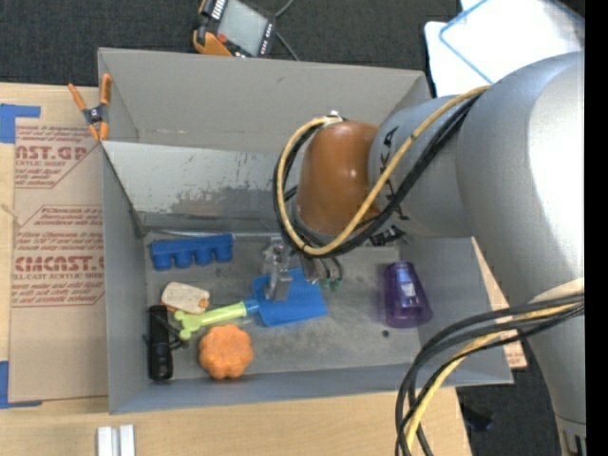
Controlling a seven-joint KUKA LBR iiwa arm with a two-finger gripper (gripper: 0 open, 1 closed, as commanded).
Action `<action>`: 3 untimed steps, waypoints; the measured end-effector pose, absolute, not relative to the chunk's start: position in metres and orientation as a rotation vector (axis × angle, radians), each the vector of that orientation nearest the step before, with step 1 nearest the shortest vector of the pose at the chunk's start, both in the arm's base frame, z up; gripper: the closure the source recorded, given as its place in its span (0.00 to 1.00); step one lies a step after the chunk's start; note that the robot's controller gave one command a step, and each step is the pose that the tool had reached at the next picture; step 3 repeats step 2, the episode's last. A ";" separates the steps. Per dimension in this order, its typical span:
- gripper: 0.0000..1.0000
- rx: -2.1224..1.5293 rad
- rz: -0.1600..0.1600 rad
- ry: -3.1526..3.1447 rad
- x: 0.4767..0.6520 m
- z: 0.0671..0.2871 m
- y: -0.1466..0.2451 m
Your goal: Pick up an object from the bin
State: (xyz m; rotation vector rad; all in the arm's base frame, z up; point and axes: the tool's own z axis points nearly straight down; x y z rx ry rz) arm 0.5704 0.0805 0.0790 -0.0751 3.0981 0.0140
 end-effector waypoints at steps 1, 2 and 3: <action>1.00 -0.261 0.015 3.102 0.567 0.177 0.112; 1.00 -0.153 0.013 3.105 0.559 0.290 0.081; 1.00 -0.153 0.013 3.105 0.559 0.290 0.081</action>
Offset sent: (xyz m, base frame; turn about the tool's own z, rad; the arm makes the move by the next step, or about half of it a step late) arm -0.0130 -0.0047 0.2161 -0.0435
